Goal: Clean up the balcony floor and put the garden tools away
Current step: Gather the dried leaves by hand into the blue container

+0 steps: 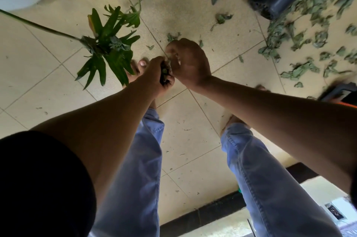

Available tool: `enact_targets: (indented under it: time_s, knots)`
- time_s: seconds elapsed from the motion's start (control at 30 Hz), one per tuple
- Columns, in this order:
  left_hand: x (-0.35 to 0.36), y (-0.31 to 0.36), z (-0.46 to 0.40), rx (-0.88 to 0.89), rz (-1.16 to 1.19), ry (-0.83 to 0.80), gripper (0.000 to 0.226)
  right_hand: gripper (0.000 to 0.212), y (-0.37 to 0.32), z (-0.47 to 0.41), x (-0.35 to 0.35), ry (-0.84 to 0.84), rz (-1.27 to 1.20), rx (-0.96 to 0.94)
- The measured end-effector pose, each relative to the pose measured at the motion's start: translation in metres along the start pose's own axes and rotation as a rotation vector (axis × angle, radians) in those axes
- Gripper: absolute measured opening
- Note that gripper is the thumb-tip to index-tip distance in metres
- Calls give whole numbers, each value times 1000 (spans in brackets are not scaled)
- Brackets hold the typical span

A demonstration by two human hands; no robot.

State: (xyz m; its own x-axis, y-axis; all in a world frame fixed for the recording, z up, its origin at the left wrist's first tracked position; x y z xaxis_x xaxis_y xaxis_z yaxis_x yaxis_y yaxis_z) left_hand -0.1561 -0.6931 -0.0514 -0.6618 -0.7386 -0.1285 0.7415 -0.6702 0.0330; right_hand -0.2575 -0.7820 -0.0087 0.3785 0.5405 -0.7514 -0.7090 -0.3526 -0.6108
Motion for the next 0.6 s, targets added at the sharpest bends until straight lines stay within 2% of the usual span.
enact_targets:
  time_s: [0.03,0.07,0.17,0.23,0.37,0.5,0.6]
  knots:
    - [3,2,9,-77,98,-69,27,24,0,-7,1,-54,106,-26]
    - [0,4,4,-75,94,-75,29,36,3,-16,6,-117,207,-83]
    - [-15,12,1,-56,91,-7,33,96,13,-36,18,-350,463,-129]
    - [-23,18,8,-43,51,7,36,111,14,-47,26,-412,516,-114]
    - [-36,22,6,-41,15,-31,38,91,10,-55,38,-449,402,-89]
    - [-42,20,6,-37,8,-5,33,72,3,-52,51,-478,335,-210]
    - [-45,16,3,0,-29,16,22,72,-1,-50,58,-467,350,-280]
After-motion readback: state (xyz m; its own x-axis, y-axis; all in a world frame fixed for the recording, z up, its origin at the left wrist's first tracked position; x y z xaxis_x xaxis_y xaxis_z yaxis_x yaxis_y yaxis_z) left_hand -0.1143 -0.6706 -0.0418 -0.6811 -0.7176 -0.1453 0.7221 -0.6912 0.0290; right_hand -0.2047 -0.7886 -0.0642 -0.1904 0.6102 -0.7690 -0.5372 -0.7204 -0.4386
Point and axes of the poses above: each hand's wrist, its own z-axis away from the middle knuckle, its own x-axis out of the palm, y = z × x, the point moved 2 cm from there along -z, towards the middle knuckle, and after that the axes turned 4 degrees about y, right-handed, at the moved point
